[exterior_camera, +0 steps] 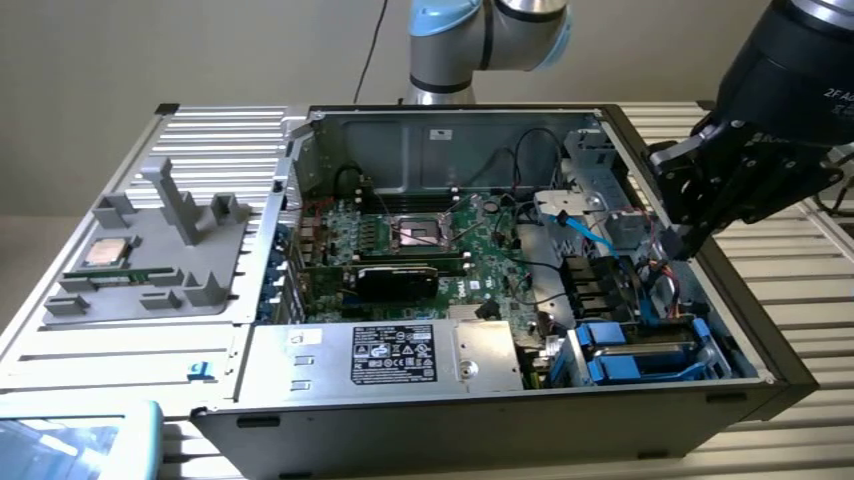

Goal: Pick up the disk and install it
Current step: 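Insert the second disk wire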

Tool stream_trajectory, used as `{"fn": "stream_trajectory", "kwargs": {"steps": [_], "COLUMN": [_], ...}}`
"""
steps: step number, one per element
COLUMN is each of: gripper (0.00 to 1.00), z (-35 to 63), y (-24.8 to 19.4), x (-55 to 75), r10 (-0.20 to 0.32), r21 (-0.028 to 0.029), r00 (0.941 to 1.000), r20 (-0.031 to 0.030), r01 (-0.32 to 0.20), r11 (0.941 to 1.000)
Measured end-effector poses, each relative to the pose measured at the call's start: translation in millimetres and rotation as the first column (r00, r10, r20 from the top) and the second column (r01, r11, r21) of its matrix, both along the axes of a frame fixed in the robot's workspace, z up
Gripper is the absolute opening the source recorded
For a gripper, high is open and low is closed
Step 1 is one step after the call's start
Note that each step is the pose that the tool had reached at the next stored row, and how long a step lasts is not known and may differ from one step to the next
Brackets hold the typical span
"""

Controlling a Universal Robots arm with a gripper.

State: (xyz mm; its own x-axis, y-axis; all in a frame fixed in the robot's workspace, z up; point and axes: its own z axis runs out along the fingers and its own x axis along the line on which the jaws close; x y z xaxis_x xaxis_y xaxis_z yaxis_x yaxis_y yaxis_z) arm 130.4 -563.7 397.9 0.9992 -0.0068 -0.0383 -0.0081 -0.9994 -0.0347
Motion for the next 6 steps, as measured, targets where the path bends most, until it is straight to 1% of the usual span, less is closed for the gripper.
{"fn": "stream_trajectory", "kwargs": {"steps": [6], "gripper": [0.11], "z": [0.0], "y": [0.0], "x": [0.0], "r10": [0.0], "r21": [0.0], "r00": [1.0], "r20": [0.0], "r01": [0.0], "r11": [1.0]}}
